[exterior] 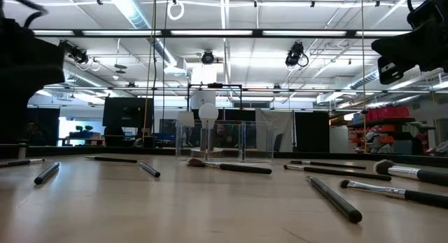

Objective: Put items in baskets/containers
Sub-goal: Put the bottom liner brush into the transparent organizer

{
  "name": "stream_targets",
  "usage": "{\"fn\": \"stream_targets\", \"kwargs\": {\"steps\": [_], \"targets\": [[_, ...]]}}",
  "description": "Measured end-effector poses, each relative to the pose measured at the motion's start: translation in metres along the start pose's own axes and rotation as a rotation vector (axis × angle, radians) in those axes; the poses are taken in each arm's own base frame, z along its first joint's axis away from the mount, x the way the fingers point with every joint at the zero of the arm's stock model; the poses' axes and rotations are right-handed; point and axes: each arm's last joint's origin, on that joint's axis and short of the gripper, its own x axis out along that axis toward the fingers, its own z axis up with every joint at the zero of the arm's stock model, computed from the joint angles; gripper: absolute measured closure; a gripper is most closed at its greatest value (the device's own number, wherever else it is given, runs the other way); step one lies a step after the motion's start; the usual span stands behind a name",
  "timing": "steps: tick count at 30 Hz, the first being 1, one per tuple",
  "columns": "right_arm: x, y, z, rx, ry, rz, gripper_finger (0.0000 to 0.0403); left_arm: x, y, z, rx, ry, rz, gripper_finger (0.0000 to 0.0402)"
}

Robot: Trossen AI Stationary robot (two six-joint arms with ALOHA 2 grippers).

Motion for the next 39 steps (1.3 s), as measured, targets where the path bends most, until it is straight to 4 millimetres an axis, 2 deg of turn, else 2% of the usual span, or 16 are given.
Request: {"fn": "stream_targets", "kwargs": {"steps": [5,10,19,31,33,39], "targets": [[0.000,0.000,0.000,0.000,0.000,0.000,0.0399,0.009,-0.001,-0.018,-0.090,-0.096,-0.025,0.0175],[0.000,0.000,0.000,0.000,0.000,0.000,0.0399,0.026,-0.007,-0.030,-0.081,-0.130,0.007,0.0167],[0.000,0.000,0.000,0.000,0.000,0.000,0.0399,0.043,-0.009,-0.045,-0.014,-0.237,0.009,0.0245],[0.000,0.000,0.000,0.000,0.000,0.000,0.0399,0.047,-0.004,-0.059,0.064,-0.290,-0.037,0.0378],[0.000,0.000,0.000,0.000,0.000,0.000,0.0399,0.046,-0.003,-0.060,0.079,-0.292,-0.039,0.0389],[0.000,0.000,0.000,0.000,0.000,0.000,0.0399,0.046,0.000,-0.064,0.114,-0.318,-0.062,0.0387]]}}
